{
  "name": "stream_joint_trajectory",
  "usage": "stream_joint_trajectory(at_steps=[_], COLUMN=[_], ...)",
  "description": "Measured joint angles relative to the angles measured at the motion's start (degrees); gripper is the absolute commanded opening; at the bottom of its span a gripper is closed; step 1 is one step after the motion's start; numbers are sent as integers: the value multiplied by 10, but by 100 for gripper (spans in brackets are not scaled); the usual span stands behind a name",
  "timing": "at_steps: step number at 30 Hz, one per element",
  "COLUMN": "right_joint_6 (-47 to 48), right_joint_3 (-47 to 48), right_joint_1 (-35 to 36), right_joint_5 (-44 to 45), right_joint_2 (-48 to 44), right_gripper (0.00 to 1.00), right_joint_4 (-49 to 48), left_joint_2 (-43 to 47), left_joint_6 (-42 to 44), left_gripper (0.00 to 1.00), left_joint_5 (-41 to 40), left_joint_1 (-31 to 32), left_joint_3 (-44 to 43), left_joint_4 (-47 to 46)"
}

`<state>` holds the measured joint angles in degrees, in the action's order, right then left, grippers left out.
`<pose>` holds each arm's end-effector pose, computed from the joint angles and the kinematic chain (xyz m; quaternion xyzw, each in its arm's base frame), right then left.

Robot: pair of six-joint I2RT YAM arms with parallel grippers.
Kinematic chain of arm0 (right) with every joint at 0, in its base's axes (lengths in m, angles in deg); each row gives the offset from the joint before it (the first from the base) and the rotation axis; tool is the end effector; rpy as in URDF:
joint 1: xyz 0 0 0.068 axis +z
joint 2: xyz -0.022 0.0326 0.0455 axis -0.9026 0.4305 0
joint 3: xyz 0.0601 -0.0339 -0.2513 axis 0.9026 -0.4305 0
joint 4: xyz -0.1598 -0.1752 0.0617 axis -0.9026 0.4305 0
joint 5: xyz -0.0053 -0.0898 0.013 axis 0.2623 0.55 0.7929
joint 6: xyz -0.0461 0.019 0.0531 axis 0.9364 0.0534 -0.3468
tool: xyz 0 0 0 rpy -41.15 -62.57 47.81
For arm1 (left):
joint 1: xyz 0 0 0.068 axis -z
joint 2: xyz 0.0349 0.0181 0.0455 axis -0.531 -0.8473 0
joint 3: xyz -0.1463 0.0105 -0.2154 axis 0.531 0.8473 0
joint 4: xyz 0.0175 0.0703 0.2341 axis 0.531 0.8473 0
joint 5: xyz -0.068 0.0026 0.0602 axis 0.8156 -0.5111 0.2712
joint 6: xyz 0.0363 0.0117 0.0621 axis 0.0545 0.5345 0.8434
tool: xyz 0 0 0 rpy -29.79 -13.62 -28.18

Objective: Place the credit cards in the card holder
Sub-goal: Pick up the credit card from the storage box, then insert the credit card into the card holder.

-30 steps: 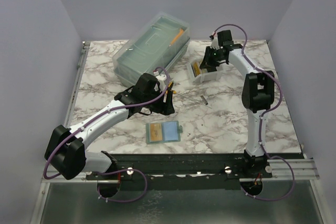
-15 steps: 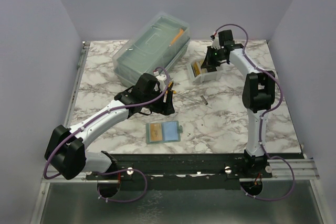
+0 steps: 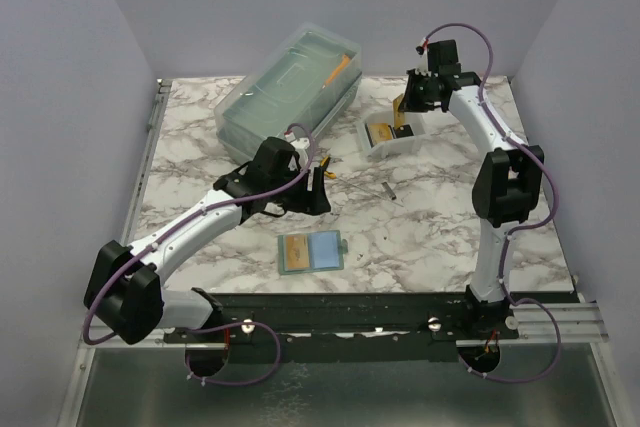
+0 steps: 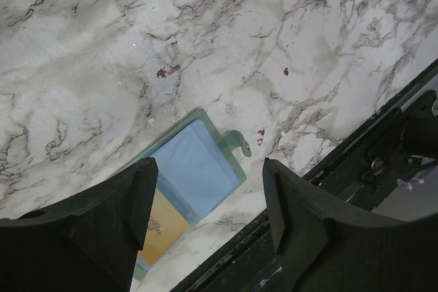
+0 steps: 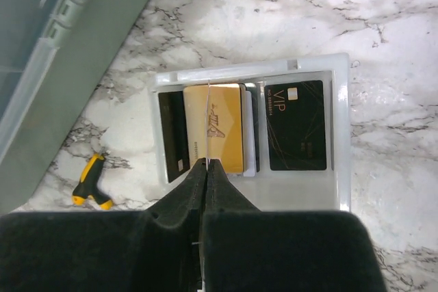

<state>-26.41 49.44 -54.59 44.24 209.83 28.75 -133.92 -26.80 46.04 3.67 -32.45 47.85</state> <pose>0.4660 0.0932 0.2501 -0.0109 0.9257 0.1608 0.3422 0.2201 -0.1805 0.2408 0.1636 0.8958 -0.3099 0.2734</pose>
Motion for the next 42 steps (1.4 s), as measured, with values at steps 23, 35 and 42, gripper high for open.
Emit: stream_joint_trajectory(at_steps=[23,35,42], right_joint_6=[-377,-493,-504], right_joint_3=[-614,-680,-690], right_joint_1=[247,291,294], right_joint_5=[-302,-322,-323], right_joint_2=[-336,-337,-337], right_gripper=[0,0,0], right_joint_4=[-548,-794,-812], left_joint_2=[231,269,272], left_joint_6=[-316,-452,-453], left_gripper=[70,41,15], left_joint_5=[245,274,271], left_joint_1=[-163,-163,-166], left_joint_3=[204,296,296], left_joint_4=[-177,-309,-319])
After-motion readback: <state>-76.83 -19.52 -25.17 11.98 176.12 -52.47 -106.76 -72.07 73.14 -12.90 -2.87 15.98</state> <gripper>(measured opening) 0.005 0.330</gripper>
